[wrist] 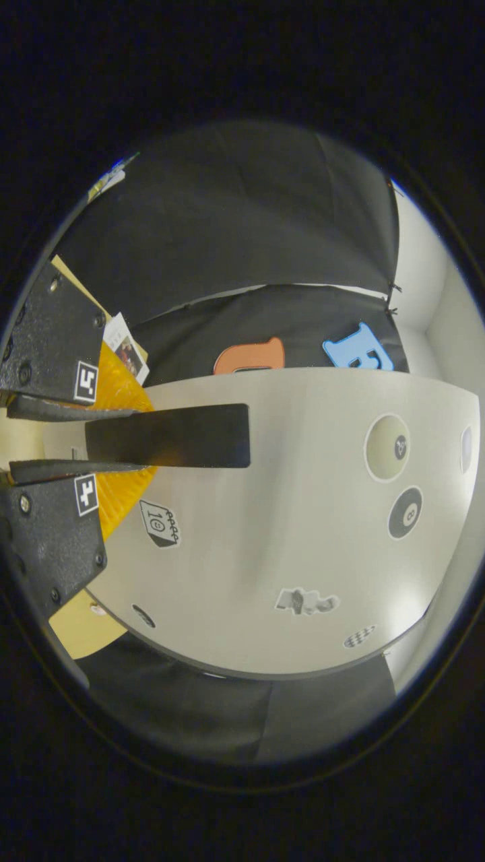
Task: Open the shoe cabinet door, grab the shoes and put them into the shoe cabinet, then close the shoe cabinet door.
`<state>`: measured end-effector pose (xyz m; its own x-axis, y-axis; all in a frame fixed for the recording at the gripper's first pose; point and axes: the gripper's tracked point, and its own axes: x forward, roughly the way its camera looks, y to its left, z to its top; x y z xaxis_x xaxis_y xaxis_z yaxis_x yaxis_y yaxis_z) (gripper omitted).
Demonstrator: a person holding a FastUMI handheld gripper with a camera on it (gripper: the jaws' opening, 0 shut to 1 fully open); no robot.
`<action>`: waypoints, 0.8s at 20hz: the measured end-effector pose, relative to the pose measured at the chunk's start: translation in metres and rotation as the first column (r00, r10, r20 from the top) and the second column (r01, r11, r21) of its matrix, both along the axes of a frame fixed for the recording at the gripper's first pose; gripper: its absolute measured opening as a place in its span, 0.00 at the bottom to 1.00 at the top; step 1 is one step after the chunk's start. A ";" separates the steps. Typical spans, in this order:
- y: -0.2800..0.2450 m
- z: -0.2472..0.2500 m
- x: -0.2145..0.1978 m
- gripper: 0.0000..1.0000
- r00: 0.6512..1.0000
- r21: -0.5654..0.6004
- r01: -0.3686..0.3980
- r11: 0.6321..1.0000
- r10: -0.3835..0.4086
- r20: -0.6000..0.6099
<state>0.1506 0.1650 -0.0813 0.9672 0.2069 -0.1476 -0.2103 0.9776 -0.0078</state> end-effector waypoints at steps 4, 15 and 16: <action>-0.008 -0.002 -0.012 0.24 1.000 0.007 -0.026 1.000 0.026 -0.005; -0.035 0.000 -0.033 0.23 0.996 0.029 -0.093 0.995 0.093 -0.002; -0.038 0.000 -0.036 0.23 0.995 0.033 -0.099 0.995 0.099 -0.004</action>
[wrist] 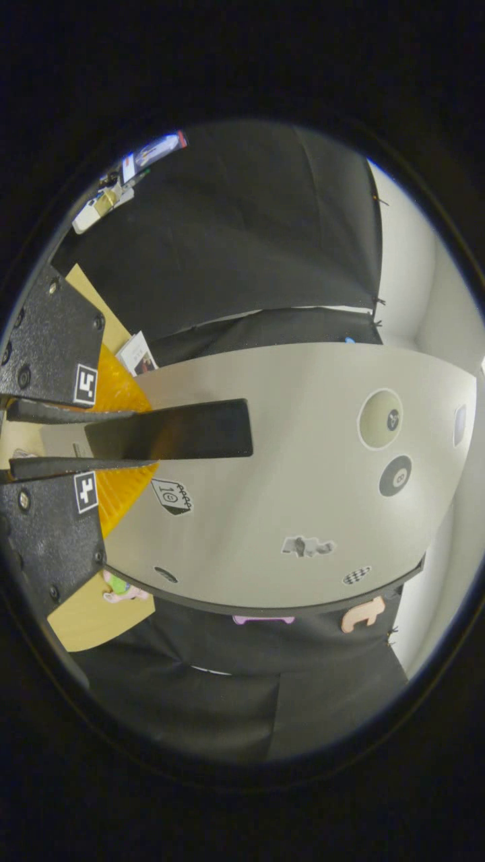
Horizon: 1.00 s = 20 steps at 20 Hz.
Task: Open the shoe cabinet door, grab the shoes and put them into the shoe cabinet, then close the shoe cabinet door.
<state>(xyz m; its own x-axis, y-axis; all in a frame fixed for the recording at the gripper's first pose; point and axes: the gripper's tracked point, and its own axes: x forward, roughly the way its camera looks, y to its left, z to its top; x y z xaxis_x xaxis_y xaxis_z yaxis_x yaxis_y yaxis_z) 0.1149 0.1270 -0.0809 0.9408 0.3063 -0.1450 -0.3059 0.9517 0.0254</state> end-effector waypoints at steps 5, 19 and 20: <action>-0.016 -0.002 -0.005 0.22 1.000 -0.010 -0.030 1.000 0.030 -0.005; -0.077 -0.001 -0.013 0.09 0.998 -0.021 0.058 0.998 -0.058 0.019; -0.082 -0.001 -0.013 0.08 0.997 -0.017 0.072 0.997 -0.072 0.020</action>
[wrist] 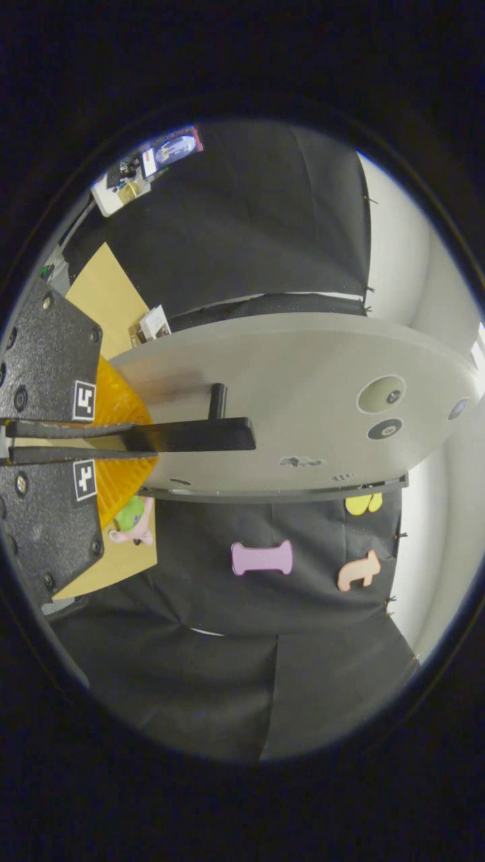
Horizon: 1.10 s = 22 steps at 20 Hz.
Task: Open the shoe cabinet door, grab the shoes and put them into the shoe cabinet, then close the shoe cabinet door.
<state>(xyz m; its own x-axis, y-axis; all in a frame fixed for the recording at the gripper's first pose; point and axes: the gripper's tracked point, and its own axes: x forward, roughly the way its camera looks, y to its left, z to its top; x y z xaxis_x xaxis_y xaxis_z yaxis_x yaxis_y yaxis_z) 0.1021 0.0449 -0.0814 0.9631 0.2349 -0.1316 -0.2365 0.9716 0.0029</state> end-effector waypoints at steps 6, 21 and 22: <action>-0.023 0.003 0.007 0.05 0.997 0.009 0.074 0.997 -0.074 0.015; -0.046 -0.013 -0.015 0.46 0.979 0.032 0.204 0.978 -0.205 0.002; -0.052 -0.015 -0.018 0.55 0.971 0.029 0.238 0.971 -0.239 0.007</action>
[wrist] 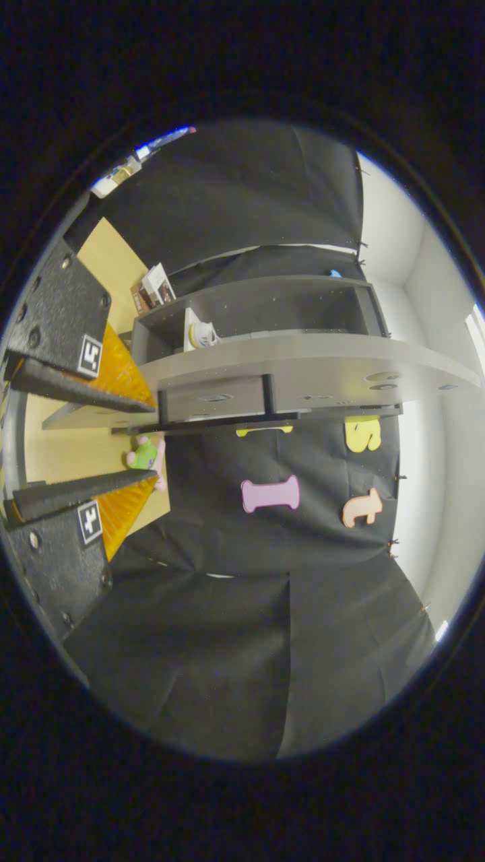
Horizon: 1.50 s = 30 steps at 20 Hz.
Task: Open the shoe cabinet door, grab the shoes and put them into the shoe cabinet, then close the shoe cabinet door.
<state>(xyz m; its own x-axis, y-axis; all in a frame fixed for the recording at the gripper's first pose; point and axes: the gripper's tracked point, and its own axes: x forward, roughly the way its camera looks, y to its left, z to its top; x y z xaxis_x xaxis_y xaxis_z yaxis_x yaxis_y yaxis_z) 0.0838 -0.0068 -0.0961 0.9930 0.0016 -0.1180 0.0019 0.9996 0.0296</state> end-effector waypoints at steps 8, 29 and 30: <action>0.021 -0.035 -0.012 0.98 0.998 -0.059 0.043 0.997 -0.045 -0.034; 0.188 -0.280 0.113 0.99 0.883 0.048 -0.209 0.977 0.210 -0.420; 0.192 -0.291 0.119 0.99 0.876 0.050 -0.212 0.976 0.212 -0.434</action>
